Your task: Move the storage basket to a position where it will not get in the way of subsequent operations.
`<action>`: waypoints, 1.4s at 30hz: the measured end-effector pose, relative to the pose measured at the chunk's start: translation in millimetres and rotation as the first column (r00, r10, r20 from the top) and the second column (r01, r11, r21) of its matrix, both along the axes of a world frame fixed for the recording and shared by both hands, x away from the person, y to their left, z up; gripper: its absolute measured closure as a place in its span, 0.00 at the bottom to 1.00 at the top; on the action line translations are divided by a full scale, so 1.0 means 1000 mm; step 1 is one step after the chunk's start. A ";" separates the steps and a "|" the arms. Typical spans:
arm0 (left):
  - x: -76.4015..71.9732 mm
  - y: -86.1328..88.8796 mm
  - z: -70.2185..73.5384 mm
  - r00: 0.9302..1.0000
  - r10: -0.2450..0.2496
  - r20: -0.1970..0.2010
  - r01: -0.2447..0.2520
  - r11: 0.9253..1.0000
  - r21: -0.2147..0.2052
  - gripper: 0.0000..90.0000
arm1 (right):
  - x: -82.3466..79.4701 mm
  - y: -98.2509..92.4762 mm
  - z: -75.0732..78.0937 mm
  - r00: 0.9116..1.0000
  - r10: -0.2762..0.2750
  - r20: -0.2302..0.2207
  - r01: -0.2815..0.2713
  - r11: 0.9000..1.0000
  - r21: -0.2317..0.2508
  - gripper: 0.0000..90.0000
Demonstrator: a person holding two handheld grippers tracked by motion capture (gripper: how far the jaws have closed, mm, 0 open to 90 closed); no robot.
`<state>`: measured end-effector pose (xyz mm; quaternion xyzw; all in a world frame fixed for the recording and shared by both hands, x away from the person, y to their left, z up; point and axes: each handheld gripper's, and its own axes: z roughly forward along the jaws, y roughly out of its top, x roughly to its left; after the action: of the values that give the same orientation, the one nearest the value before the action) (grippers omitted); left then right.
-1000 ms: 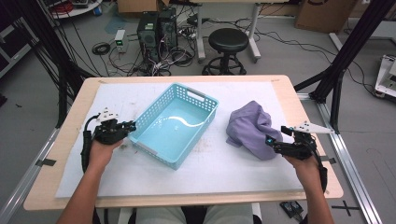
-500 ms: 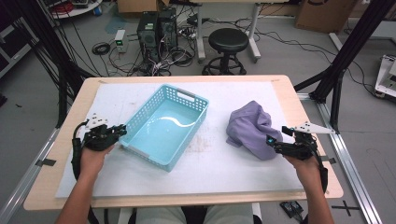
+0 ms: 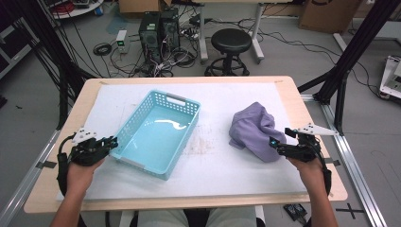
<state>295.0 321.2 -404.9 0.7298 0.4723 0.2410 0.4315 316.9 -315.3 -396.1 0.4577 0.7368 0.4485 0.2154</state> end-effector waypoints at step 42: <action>0.082 -0.026 0.009 0.987 -0.086 -0.136 0.105 0.985 0.139 0.88 | 0.002 0.001 -0.001 1.000 0.005 -0.007 -0.005 1.000 -0.002 0.23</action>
<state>376.7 295.0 -396.3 0.7953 0.4450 0.2060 0.3563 319.0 -314.7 -397.3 0.4571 0.7393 0.4467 0.2119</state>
